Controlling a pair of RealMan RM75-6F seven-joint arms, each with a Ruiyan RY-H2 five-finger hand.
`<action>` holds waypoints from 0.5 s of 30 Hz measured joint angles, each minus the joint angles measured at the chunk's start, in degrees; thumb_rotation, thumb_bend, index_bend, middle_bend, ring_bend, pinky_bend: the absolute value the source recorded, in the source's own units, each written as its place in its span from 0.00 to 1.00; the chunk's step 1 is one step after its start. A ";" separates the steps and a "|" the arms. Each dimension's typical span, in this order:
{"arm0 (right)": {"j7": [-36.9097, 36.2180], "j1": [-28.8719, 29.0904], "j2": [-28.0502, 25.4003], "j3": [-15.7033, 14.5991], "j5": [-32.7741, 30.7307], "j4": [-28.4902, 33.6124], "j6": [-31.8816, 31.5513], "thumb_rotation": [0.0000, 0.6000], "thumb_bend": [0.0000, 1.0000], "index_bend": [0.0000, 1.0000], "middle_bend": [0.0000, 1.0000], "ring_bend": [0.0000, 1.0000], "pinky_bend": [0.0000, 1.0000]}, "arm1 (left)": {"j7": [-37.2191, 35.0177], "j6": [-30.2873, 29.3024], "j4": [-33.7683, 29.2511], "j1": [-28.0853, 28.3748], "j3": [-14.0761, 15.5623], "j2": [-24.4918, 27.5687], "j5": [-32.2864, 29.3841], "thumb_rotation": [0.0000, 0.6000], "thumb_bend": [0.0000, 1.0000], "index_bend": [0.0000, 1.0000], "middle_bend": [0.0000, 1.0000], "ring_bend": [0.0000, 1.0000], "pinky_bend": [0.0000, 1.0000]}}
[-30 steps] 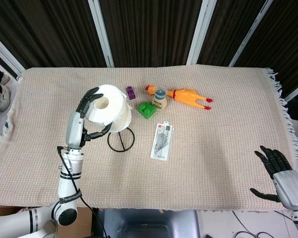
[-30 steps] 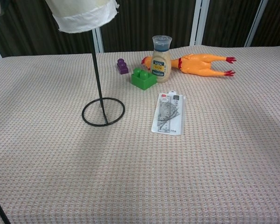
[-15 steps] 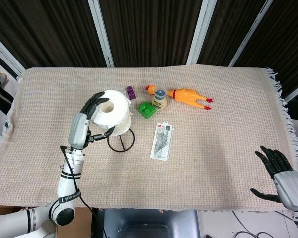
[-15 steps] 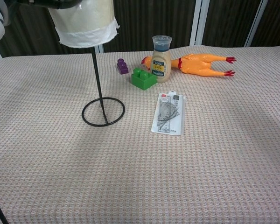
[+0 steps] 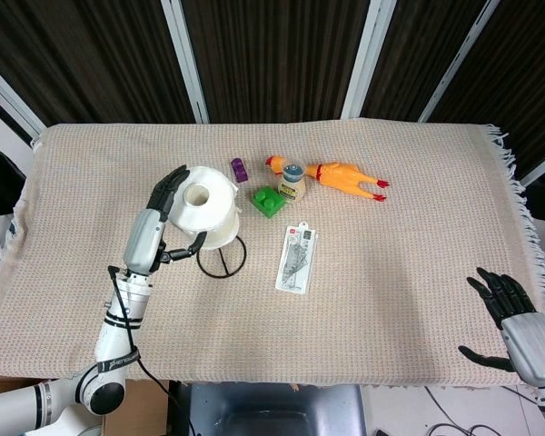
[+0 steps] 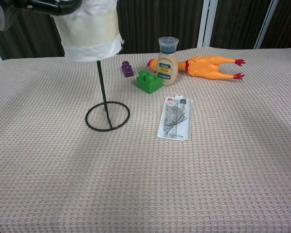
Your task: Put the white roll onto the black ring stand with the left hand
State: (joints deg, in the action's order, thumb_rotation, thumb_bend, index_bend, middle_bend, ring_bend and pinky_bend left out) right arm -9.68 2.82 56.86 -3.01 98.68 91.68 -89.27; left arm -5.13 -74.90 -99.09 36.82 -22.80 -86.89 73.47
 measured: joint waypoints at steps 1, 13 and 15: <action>0.00 -0.01 0.00 0.02 0.00 0.01 -0.05 1.00 0.00 0.00 0.00 0.00 0.00 | -0.21 -0.09 0.00 -0.07 0.07 0.18 0.25 1.00 0.37 0.00 0.00 0.00 0.04; 0.67 -0.22 0.02 -0.11 0.12 0.00 -0.16 1.00 0.00 0.00 0.00 0.00 0.00 | -2.10 -5.33 -2.50 -6.60 6.23 6.97 7.99 1.00 0.41 0.00 0.00 0.00 0.02; 1.29 -0.39 0.08 -0.08 -0.09 0.09 -0.24 1.00 0.00 0.00 0.00 0.00 0.00 | -2.03 -6.91 -2.24 -8.49 8.21 8.13 9.20 1.00 0.42 0.00 0.00 0.00 0.00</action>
State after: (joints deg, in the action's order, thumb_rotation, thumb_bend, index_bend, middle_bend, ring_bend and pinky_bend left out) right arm -8.40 2.43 56.94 -3.09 98.58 91.77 -89.51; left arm -7.16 -81.80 -101.33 28.32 -14.60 -78.76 82.67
